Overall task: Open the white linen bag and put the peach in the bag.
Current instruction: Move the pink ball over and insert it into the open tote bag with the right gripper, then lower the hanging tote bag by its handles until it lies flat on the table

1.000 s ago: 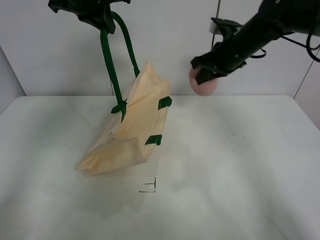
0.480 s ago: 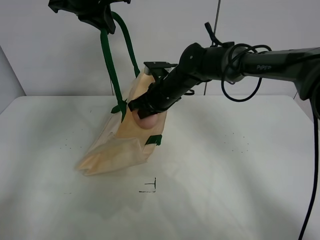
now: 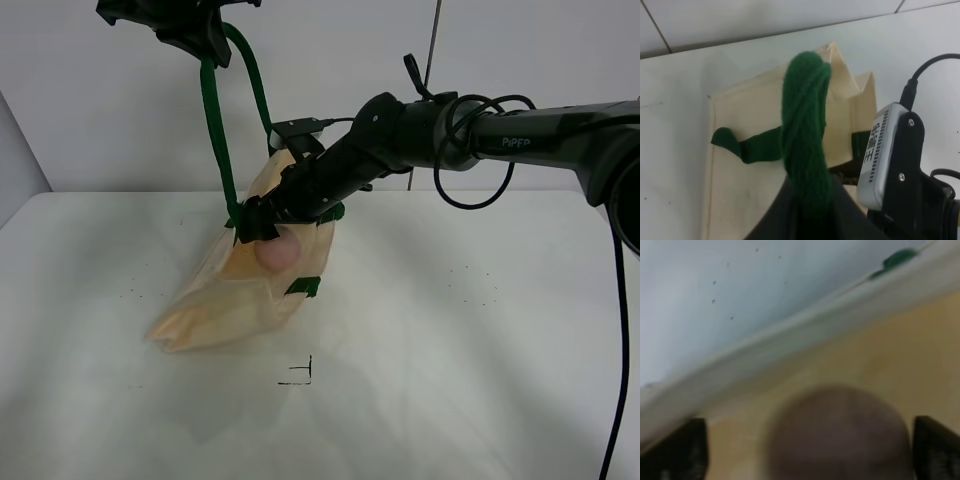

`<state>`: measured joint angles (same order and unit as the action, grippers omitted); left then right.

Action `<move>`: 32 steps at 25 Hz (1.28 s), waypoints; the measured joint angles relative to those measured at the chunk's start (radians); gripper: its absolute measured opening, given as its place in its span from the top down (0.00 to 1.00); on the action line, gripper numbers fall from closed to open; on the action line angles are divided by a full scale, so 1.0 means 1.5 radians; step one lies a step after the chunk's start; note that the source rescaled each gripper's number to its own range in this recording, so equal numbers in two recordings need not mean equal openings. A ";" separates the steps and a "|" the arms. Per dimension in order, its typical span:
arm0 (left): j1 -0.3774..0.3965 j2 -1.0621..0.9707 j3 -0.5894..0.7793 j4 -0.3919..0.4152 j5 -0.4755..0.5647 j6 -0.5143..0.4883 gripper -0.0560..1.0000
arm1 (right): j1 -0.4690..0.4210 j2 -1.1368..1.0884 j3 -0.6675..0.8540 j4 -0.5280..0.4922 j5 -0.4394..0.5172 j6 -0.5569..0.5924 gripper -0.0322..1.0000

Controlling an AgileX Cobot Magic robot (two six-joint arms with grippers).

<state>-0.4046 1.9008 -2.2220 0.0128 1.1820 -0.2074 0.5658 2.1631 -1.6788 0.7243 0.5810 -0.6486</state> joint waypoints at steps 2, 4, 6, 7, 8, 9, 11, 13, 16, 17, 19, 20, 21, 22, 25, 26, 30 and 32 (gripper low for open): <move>0.000 0.000 0.000 0.000 0.000 0.000 0.95 | -0.002 -0.003 0.000 -0.033 0.004 0.041 0.01; 0.000 0.000 0.000 0.000 0.000 0.000 0.95 | -0.012 -0.011 -0.001 -0.078 0.022 0.110 0.00; 0.000 0.000 0.000 0.000 0.000 0.000 0.95 | -0.031 -0.026 -0.002 -0.151 0.062 0.180 0.00; 0.000 0.000 0.000 0.000 0.000 0.000 0.95 | -0.040 -0.033 -0.002 -0.187 0.086 0.221 0.00; 0.000 0.000 0.000 0.000 0.000 0.000 0.95 | -0.050 -0.041 -0.005 -0.232 0.110 0.264 0.00; 0.000 0.000 0.000 0.000 0.000 0.000 0.95 | -0.063 -0.045 -0.013 -0.274 0.142 0.302 0.00; 0.000 0.000 0.000 0.000 0.000 0.000 0.95 | -0.089 -0.048 -0.031 -0.336 0.201 0.370 0.00; 0.000 0.000 0.000 0.000 0.000 0.000 0.95 | -0.122 -0.047 -0.047 -0.384 0.238 0.397 0.00; 0.000 0.000 0.000 0.000 0.000 0.000 0.95 | -0.176 -0.044 -0.053 -0.415 0.255 0.411 0.00; 0.000 0.000 0.000 0.000 0.000 0.000 0.95 | -0.198 -0.043 -0.054 -0.419 0.259 0.411 0.00; 0.000 0.000 0.000 0.000 0.000 0.000 0.95 | -0.242 -0.042 -0.054 -0.425 0.265 0.411 0.00; 0.000 0.000 0.000 0.000 0.000 0.000 0.95 | -0.266 -0.042 -0.054 -0.426 0.269 0.411 0.00; 0.000 0.000 0.000 0.000 0.000 0.000 0.95 | -0.287 -0.042 -0.054 -0.429 0.275 0.411 0.00; 0.000 0.000 0.000 0.000 0.000 0.000 0.95 | -0.311 -0.042 -0.054 -0.431 0.283 0.411 0.00; 0.000 0.000 0.000 0.000 0.000 0.000 0.95 | -0.363 -0.042 -0.054 -0.436 0.315 0.411 0.00; 0.000 0.000 0.000 0.000 0.000 0.000 0.95 | -0.373 -0.042 -0.054 -0.436 0.327 0.408 0.00; 0.000 0.000 0.000 0.000 0.000 0.000 0.95 | -0.380 -0.042 -0.054 -0.445 0.391 0.395 0.00; 0.000 0.000 0.000 0.000 0.000 0.000 0.95 | -0.380 -0.043 -0.054 -0.445 0.412 0.393 0.00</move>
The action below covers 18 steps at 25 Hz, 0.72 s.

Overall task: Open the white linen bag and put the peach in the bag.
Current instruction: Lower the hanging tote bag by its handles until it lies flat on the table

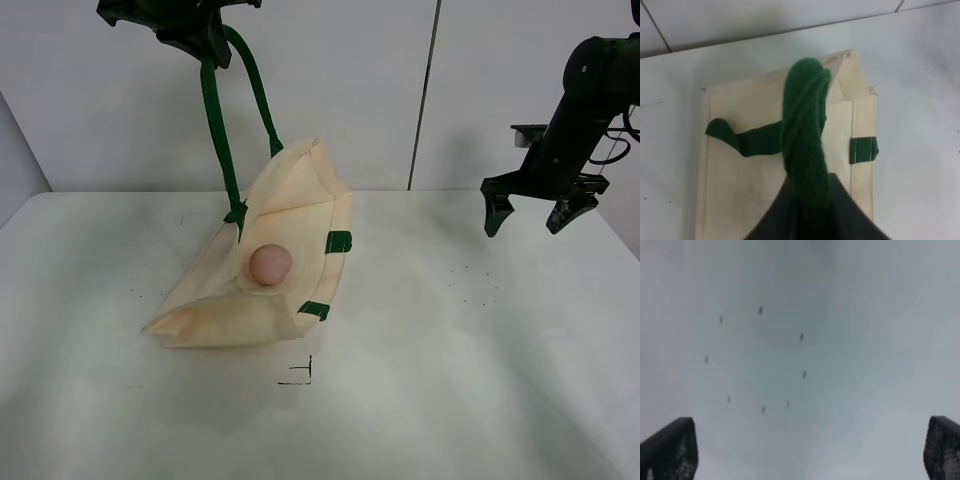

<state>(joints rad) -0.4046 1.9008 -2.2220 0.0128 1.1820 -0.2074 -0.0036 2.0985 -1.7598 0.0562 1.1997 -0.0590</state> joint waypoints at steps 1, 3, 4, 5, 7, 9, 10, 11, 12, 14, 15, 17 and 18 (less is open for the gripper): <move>0.000 0.000 0.000 0.000 0.000 0.000 0.95 | 0.000 -0.001 0.000 -0.001 0.004 0.000 0.00; 0.000 0.000 0.000 0.000 0.000 0.000 0.95 | 0.000 -0.009 0.000 -0.002 0.006 0.000 0.00; 0.000 0.000 0.000 0.000 0.000 0.000 0.95 | 0.000 -0.015 0.001 -0.002 0.007 0.000 0.00; 0.000 0.000 0.000 0.000 0.000 0.000 0.95 | 0.000 -0.026 0.008 -0.002 0.007 0.000 0.00; 0.000 0.000 0.000 0.000 0.000 0.000 0.95 | 0.000 -0.057 0.038 -0.002 0.006 0.000 0.00; 0.000 0.000 0.000 0.000 0.000 0.000 0.95 | 0.001 -0.109 0.090 -0.002 0.006 0.000 0.00; 0.000 0.000 0.000 0.000 0.000 0.000 0.95 | 0.003 -0.142 0.126 -0.002 0.006 0.000 0.00; 0.000 0.000 0.000 0.000 0.000 0.000 0.95 | 0.003 -0.172 0.160 -0.002 0.006 0.000 0.00; 0.000 0.000 0.000 0.000 0.000 0.000 0.95 | 0.005 -0.212 0.203 -0.001 0.006 0.000 0.00; 0.000 0.000 0.000 0.000 0.000 0.000 0.95 | 0.007 -0.301 0.298 0.000 0.006 0.000 0.00; 0.000 0.000 0.000 0.000 0.000 0.000 0.95 | 0.008 -0.340 0.339 0.000 0.006 0.000 0.00; 0.000 0.000 0.000 0.000 0.000 0.000 0.95 | 0.008 -0.442 0.436 0.000 0.007 0.000 0.00; 0.000 0.000 0.000 0.000 0.000 0.000 0.95 | 0.008 -0.487 0.476 0.000 0.007 0.000 0.00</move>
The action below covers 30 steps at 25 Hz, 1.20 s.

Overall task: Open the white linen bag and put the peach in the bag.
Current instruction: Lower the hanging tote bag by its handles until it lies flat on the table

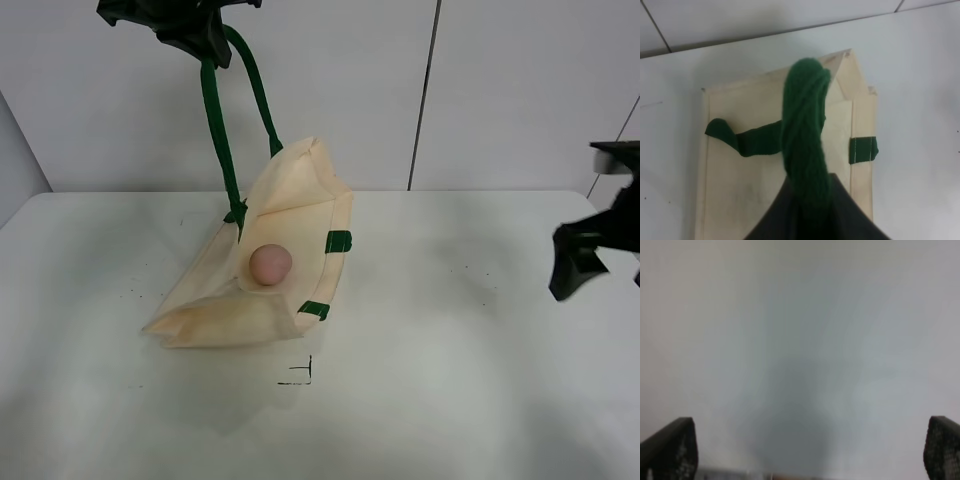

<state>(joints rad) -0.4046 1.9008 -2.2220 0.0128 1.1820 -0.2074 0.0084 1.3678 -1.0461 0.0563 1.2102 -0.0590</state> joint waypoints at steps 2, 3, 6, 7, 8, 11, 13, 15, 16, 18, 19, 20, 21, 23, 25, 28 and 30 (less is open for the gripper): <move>0.000 0.000 0.000 0.000 0.000 0.000 0.95 | 0.000 -0.108 0.093 0.000 -0.006 0.000 0.00; 0.000 0.000 0.000 0.000 0.000 0.000 0.95 | 0.000 -0.163 0.138 0.000 -0.020 0.000 0.00; 0.000 0.000 0.000 0.001 0.000 0.000 0.95 | 0.000 -0.324 0.249 0.000 -0.077 0.001 0.00; 0.000 0.000 0.000 0.000 0.000 0.000 0.95 | 0.000 -0.372 0.282 0.000 -0.097 0.001 0.00; 0.000 0.000 0.000 0.000 0.000 0.000 0.95 | 0.000 -0.431 0.307 -0.001 -0.112 0.001 0.00; 0.000 0.000 0.000 0.000 0.000 0.000 0.95 | 0.000 -0.586 0.357 -0.003 -0.122 0.001 0.00; 0.000 0.000 0.000 0.000 0.000 0.000 0.95 | 0.000 -0.677 0.365 -0.004 -0.121 0.001 0.00; 0.000 0.000 0.000 0.000 0.000 0.000 0.95 | 0.000 -0.743 0.367 -0.007 -0.121 0.001 0.00; 0.000 0.000 0.000 0.000 0.000 0.000 0.95 | 0.000 -0.770 0.367 -0.008 -0.121 0.001 0.00; 0.000 0.000 0.000 0.000 0.000 0.000 0.95 | 0.000 -0.807 0.367 -0.012 -0.121 0.002 0.00; 0.000 0.000 0.000 0.000 0.000 0.000 0.95 | 0.000 -0.822 0.367 -0.016 -0.121 0.004 0.00; 0.000 0.000 0.000 0.000 0.000 0.000 0.95 | 0.000 -0.834 0.367 -0.017 -0.121 0.005 0.00; 0.000 0.000 0.000 0.000 0.000 0.000 0.95 | 0.000 -0.845 0.367 -0.019 -0.121 0.009 0.00; 0.000 0.000 0.000 0.001 0.000 0.000 0.95 | 0.006 -0.869 0.368 -0.021 -0.121 0.013 0.00; 0.000 0.000 0.000 0.001 0.000 0.000 0.95 | 0.011 -0.899 0.368 -0.025 -0.121 0.015 0.00; 0.000 0.000 0.000 0.001 0.000 0.000 0.95 | 0.014 -0.914 0.369 -0.032 -0.121 0.022 0.00; 0.000 0.000 0.000 0.001 0.000 0.000 0.95 | 0.014 -0.914 0.370 -0.038 -0.121 0.024 0.00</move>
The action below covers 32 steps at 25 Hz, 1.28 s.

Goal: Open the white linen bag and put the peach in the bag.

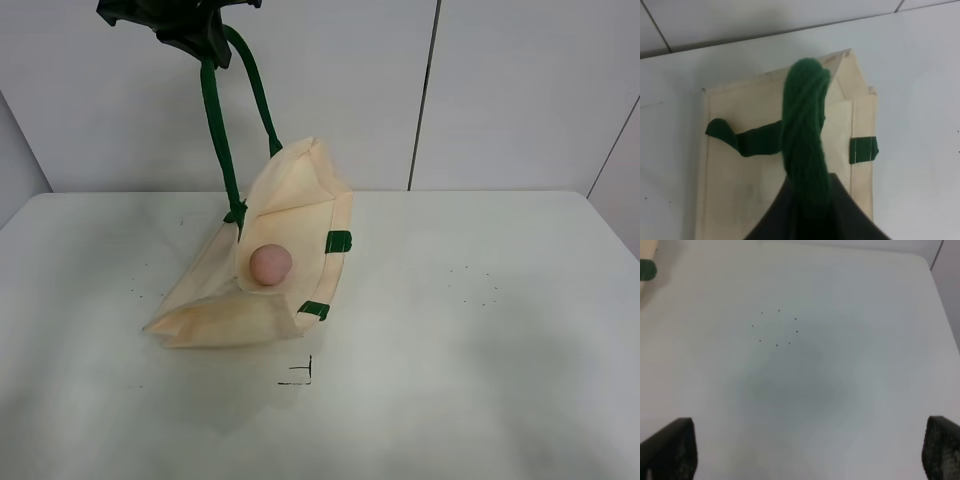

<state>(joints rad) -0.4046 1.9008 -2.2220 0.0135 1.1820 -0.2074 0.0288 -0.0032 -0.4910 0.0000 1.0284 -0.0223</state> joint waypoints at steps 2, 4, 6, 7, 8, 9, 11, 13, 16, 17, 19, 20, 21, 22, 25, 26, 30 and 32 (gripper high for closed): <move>0.000 0.000 0.000 0.000 0.000 0.000 0.95 | 0.000 0.000 0.000 0.000 0.000 0.001 0.00; 0.000 0.000 0.006 0.000 0.000 0.000 0.95 | 0.000 0.000 0.000 0.000 0.000 0.001 0.00; 0.000 -0.001 0.027 -0.001 -0.001 0.000 0.95 | 0.000 0.000 0.000 0.000 0.000 0.001 0.00; 0.000 -0.001 0.047 -0.002 -0.006 0.000 0.95 | 0.000 0.000 0.000 0.000 0.000 0.001 0.00; 0.000 -0.001 0.072 -0.005 -0.016 0.000 0.95 | 0.000 0.000 0.000 0.000 0.000 0.001 0.00; 0.000 -0.001 0.096 -0.009 -0.034 0.000 0.95 | 0.000 0.000 0.000 0.000 0.000 0.001 0.00; 0.000 -0.001 0.161 -0.014 -0.079 0.000 0.95 | 0.000 0.000 0.000 0.000 0.000 0.001 0.00; 0.000 -0.001 0.227 -0.028 -0.129 0.000 0.95 | 0.000 0.000 0.000 0.000 0.000 0.001 0.00; 0.000 -0.001 0.327 -0.050 -0.214 0.000 0.95 | 0.000 0.000 0.000 0.000 0.000 0.001 0.00; 0.000 -0.001 0.359 -0.056 -0.242 0.000 0.95 | 0.000 0.000 0.000 0.000 0.000 0.001 0.00; 0.000 -0.001 0.410 -0.064 -0.286 0.000 0.94 | 0.000 0.000 0.000 0.000 0.000 0.001 0.00; 0.000 -0.001 0.426 -0.064 -0.303 0.000 0.92 | 0.000 0.000 0.000 0.000 0.000 0.001 0.00; 0.000 0.000 0.439 -0.065 -0.316 0.003 0.86 | 0.000 0.000 0.000 0.000 0.000 0.001 0.00; 0.000 0.000 0.447 -0.065 -0.324 0.007 0.75 | 0.000 0.000 0.000 0.000 0.000 0.001 0.00; 0.000 0.000 0.451 -0.065 -0.339 0.016 0.29 | 0.000 0.000 0.000 0.000 0.000 0.001 0.00; 0.000 0.000 0.451 -0.065 -0.344 0.021 0.17 | 0.000 0.000 0.000 0.000 0.000 0.001 0.00; 0.000 0.000 0.451 -0.022 -0.339 0.032 0.03 | 0.000 0.000 0.000 0.000 0.000 0.001 0.00; 0.005 0.000 0.451 0.024 -0.314 0.022 0.02 | 0.000 0.000 0.000 0.000 0.000 0.001 0.00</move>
<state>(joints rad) -0.3975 1.9007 -1.5449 0.0499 0.7112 -0.1739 0.0288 -0.0032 -0.4910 0.0000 1.0284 -0.0210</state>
